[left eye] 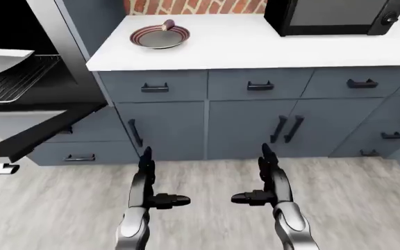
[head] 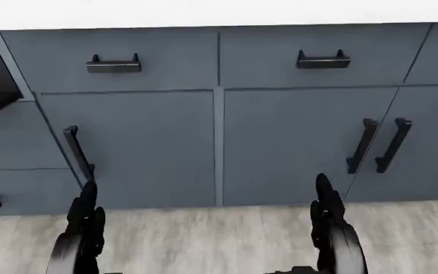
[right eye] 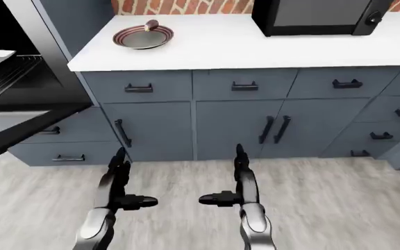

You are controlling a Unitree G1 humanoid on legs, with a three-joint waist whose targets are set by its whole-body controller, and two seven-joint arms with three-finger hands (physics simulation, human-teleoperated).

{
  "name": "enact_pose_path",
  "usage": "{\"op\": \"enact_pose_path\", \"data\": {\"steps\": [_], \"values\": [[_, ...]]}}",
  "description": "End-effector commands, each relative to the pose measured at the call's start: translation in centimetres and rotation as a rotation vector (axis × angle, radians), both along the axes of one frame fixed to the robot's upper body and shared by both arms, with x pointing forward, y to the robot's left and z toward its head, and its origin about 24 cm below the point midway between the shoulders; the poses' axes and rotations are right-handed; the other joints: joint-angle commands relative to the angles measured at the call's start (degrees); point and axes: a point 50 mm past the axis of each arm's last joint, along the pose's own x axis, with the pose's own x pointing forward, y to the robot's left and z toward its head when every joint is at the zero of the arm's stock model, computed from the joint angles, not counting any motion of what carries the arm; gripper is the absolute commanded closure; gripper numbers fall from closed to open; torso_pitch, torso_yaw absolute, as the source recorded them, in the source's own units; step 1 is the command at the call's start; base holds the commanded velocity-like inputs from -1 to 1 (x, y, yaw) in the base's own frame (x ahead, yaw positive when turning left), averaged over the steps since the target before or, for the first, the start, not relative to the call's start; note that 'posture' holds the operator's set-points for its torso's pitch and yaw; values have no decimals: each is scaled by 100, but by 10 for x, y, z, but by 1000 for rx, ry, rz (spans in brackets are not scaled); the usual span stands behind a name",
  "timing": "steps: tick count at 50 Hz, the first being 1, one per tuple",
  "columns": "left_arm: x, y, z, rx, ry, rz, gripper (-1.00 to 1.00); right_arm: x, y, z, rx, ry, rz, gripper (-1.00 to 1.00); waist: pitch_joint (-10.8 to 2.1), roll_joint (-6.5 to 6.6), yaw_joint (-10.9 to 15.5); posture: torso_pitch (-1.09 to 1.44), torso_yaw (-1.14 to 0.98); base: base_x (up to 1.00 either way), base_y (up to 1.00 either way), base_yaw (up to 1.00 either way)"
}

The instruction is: Place the eggplant on the rack of the oven.

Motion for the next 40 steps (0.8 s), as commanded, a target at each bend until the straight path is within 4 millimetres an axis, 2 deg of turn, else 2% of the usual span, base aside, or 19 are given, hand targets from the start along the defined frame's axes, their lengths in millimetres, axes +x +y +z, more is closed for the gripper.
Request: {"op": "enact_pose_path", "data": {"steps": [1, 3, 4, 5, 7, 8, 13, 14, 16, 20, 24, 30, 40], "values": [[9, 0, 32, -1, -175, -7, -100, 9, 1, 31, -13, -166, 7, -100, -5, -45, -12, 0, 0, 0, 0, 0], [9, 0, 32, -3, -174, -5, -100, 9, 0, 25, -9, -159, 1, -100, -349, -5, 43, 0, 0, 0, 0, 0], [9, 0, 32, -3, -175, -4, -100, 9, 1, 26, -3, -163, 2, -100, -296, -3, 40, 0, 0, 0, 0, 0], [9, 0, 32, -5, -174, -4, -100, 10, 0, 27, 5, -170, -5, -100, -99, -35, 31, 0, 0, 0, 0, 0], [9, 0, 32, -4, -174, -3, -100, 11, -2, 29, 14, -168, -45, -100, -399, -41, 39, 0, 0, 0, 0, 0], [9, 0, 33, -4, -175, -3, -100, 11, -3, 31, 19, -169, -49, -100, -433, -41, 42, 0, 0, 0, 0, 0], [9, 1, 34, -8, -179, 3, -100, 13, -2, 28, 10, -178, -56, -100, -446, -24, 47, 0, 0, 0, 0, 0], [9, 1, 34, -9, -178, 3, -100, 12, -3, 26, -46, -164, -62, -100, -452, -22, 45, 0, 0, 0, 0, 0], [8, 1, 36, -10, -175, 2, -100, 12, -5, 27, -54, -155, -68, -100, -470, -26, 46, 0, 0, 0, 0, 0], [12, 0, 36, -22, -175, 16, -100, 16, 0, 38, -33, -159, -46, -100, -497, -29, 56, 0, 0, 0, 0, 0], [22, 2, 51, -27, -204, 39, -100, 25, 0, 49, -26, -169, -48, -100, -530, -23, 47, 0, 0, 0, 0, 0], [37, 0, 63, -39, -209, 41, -100, 41, -2, 67, -12, -178, -67, -100, -540, -27, 55, 0, 0, 0, 0, 0], [60, 7, 117, -60, -265, 60, -100, 54, 1, 109, -67, -191, -12, -100, -514, -22, 45, 0, 0, 0, 0, 0]]}}
